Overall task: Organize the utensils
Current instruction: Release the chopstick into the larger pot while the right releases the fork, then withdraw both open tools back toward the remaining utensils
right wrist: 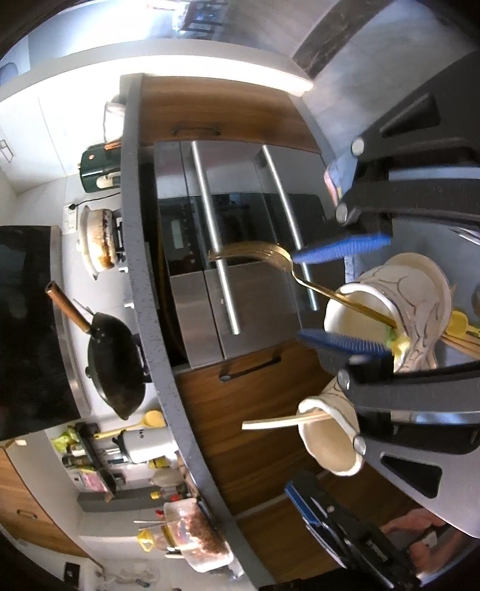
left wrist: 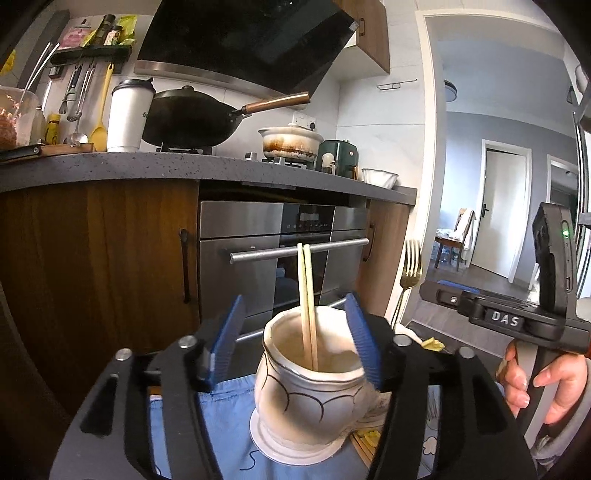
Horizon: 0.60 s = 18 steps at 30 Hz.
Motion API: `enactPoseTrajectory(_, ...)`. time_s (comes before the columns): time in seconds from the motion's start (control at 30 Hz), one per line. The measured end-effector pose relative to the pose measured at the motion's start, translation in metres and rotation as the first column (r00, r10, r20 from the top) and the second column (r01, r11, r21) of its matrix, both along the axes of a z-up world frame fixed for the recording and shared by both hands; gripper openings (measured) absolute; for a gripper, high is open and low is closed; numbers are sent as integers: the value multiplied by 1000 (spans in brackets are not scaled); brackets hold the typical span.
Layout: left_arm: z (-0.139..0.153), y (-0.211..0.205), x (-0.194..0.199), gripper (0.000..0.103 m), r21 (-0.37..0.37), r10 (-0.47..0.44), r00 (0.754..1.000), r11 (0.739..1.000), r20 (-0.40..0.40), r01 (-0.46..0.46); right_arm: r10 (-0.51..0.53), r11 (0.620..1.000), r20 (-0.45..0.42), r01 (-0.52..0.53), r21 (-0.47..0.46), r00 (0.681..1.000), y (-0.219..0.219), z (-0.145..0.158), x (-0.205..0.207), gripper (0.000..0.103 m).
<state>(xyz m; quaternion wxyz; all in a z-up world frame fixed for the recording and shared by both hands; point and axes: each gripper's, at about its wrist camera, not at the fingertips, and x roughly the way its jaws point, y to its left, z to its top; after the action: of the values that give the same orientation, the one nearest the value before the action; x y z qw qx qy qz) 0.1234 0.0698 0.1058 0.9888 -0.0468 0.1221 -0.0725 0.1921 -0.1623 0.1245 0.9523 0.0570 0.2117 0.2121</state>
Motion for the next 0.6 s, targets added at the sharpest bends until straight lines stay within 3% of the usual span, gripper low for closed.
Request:
enactPoseTrajectory(0.2, 7, 0, -21, 98, -3, 28, 999, 1000, 29, -28, -6, 1000, 57, 5, 12, 998, -14, 12, -29, 89)
enactPoseTrajectory(0.3, 10, 0, -32, 98, -12, 33, 998, 999, 44, -33, -26, 1000, 82, 25, 12, 996, -22, 15, -43, 97)
enactPoseTrajectory(0.47, 14, 2, -47, 98, -41, 35, 999, 999, 40, -33, -70, 998, 98, 70, 5, 993, -36, 15, -60, 98)
enactPoseTrajectory(0.6, 13, 0, -58, 98, -17, 35, 999, 999, 30, -34, -100, 995, 99, 102, -8, 990, -49, 9, -71, 98)
